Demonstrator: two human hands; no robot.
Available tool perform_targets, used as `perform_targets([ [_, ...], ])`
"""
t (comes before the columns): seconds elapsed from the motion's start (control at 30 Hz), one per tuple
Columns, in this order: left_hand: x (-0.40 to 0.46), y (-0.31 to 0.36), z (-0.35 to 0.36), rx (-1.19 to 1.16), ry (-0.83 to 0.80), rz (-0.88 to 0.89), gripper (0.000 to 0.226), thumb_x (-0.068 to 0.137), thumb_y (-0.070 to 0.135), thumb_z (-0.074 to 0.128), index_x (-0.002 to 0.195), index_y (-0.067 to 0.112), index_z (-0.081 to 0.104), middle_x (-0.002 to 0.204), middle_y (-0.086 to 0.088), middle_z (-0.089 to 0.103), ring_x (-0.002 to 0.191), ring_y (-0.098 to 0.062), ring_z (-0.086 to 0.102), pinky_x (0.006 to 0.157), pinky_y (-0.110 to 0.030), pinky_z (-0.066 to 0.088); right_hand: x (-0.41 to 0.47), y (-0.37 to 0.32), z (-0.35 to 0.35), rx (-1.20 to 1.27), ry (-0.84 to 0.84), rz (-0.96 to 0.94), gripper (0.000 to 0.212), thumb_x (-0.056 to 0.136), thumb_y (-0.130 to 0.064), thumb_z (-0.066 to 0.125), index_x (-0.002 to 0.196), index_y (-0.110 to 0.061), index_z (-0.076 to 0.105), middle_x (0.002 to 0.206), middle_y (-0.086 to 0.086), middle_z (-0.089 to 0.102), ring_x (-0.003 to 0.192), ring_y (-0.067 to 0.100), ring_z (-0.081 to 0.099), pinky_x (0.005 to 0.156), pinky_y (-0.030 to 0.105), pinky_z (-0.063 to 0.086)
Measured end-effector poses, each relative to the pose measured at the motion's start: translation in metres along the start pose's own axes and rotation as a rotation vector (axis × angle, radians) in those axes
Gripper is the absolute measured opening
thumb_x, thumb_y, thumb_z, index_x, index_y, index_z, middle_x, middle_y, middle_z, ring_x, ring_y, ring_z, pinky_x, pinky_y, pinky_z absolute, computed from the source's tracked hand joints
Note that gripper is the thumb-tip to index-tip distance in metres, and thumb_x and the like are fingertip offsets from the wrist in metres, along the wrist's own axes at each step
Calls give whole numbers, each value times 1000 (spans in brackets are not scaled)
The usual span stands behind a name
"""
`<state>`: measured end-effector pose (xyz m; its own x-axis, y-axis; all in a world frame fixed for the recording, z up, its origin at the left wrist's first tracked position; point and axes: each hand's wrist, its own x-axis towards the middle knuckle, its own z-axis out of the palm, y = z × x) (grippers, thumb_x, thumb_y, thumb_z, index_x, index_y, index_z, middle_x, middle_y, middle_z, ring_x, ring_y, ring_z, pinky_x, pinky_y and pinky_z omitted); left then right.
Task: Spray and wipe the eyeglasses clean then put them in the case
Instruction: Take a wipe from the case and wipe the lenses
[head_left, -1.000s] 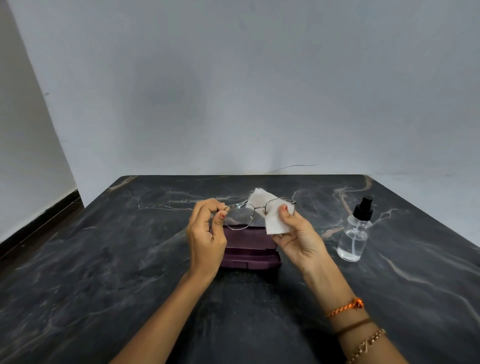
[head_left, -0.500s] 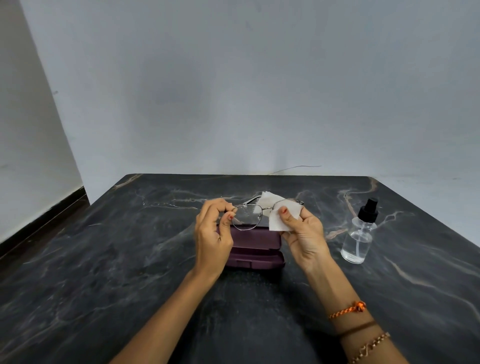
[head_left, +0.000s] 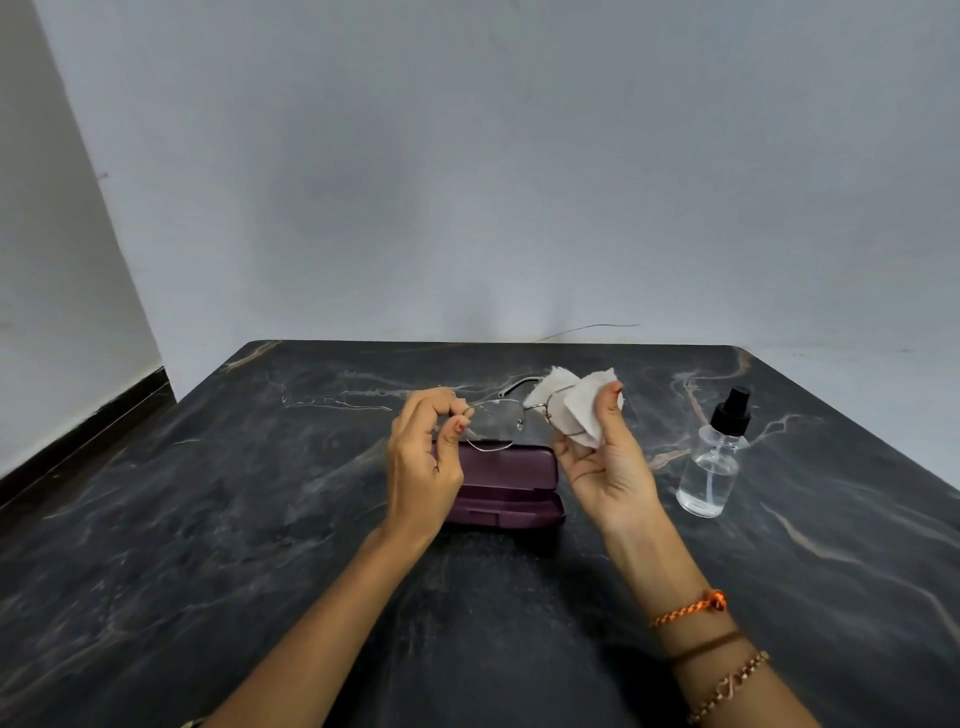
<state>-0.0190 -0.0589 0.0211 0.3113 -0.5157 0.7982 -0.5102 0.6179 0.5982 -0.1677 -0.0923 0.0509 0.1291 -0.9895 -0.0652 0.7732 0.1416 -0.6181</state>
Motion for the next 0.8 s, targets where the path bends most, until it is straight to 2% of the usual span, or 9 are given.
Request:
perform_targets([
  [0.07,-3,1,1,48,-65,55,10,85,22,42,83,22,52,84,20,48,83,5,48,77,-33,45,0,1,0,-2,8,-20,43,51,-37,67,86,-12,60,60,-4,72,55,6,67,54,17,55],
  [0.13,-4,3,3,63,-98,73,9,85,22,42,83,24,51,87,27,47,82,5,47,75,-38,46,-1,2,0,-15,-32,-49,51,40,-32,75,84,-11,61,60,-4,71,55,6,67,51,17,54],
  [0.27,3,1,-3,58,-59,66,10,85,24,42,85,22,52,88,15,49,87,7,49,77,-50,48,3,-1,-4,-157,-160,-64,54,25,-24,85,74,-9,70,66,1,74,66,12,70,53,21,56],
  [0.37,8,-1,-8,52,-61,59,12,86,24,42,86,22,53,84,21,52,91,-5,54,78,-54,49,5,-6,-7,-285,-225,-116,55,16,-36,92,63,-13,75,67,0,75,66,8,70,53,18,54],
  [0.53,9,-1,-7,44,-56,18,13,85,26,40,85,24,53,83,21,51,83,1,52,75,-52,49,-1,-12,-2,-377,-140,-142,28,37,-29,78,59,-13,74,61,-4,73,61,5,69,51,17,54],
  [0.63,8,-2,-6,39,-68,6,13,85,27,40,84,25,52,88,28,54,81,-2,51,75,-51,48,-3,-11,0,-262,-58,-122,10,74,-21,66,74,-11,65,61,-5,72,60,7,68,52,19,55],
  [0.67,7,-2,-5,36,-74,9,12,85,27,40,85,25,52,90,31,53,81,-3,51,75,-50,48,-3,-10,1,-211,-36,-109,12,82,-21,60,78,-9,62,66,-3,72,60,8,69,52,20,56],
  [0.73,5,-1,-6,40,-96,29,11,85,27,40,85,25,52,90,31,52,81,-1,50,75,-44,48,-2,-7,2,-103,-20,-67,20,78,-27,61,84,-9,60,73,2,72,61,11,70,55,23,58],
  [0.8,3,-2,-6,82,-119,71,10,86,26,41,87,28,51,90,25,54,83,6,50,79,-32,44,-3,-4,3,-42,-42,-39,32,62,-30,64,86,-9,59,67,1,73,59,10,70,55,23,58],
])
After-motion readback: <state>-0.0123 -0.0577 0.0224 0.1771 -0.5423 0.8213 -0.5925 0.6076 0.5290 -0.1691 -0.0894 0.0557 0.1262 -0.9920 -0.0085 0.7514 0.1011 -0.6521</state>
